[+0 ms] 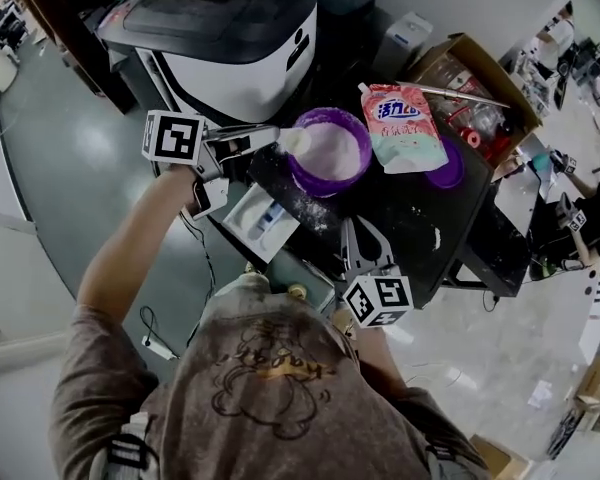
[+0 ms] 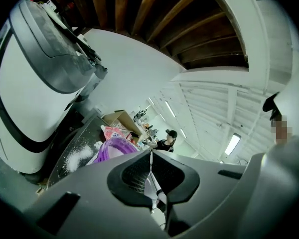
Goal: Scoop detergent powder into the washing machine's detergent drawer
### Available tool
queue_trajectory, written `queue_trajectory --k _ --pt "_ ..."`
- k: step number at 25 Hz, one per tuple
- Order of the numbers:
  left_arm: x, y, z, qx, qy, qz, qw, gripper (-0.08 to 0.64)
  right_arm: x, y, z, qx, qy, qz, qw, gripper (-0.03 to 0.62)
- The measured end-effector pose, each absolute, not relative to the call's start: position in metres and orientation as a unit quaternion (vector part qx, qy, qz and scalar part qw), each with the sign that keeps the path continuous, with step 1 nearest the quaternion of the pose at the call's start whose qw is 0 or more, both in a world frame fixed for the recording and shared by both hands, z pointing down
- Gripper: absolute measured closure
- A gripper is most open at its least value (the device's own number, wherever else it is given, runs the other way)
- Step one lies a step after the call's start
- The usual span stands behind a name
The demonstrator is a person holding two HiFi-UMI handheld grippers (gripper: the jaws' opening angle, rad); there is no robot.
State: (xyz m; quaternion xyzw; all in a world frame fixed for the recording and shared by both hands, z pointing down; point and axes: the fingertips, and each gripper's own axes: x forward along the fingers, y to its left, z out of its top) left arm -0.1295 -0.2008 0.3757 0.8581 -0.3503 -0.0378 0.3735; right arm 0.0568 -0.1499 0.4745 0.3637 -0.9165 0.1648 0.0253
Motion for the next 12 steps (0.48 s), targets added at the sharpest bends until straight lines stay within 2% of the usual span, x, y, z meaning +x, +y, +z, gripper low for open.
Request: queue_trajectory --k 12 --pt "-0.175 -0.135 0.382 0.814 -0.419 -0.108 0.388 0.537 0.017 -0.128 0.471 0.316 -0.934 0.163 0.034 0.591"
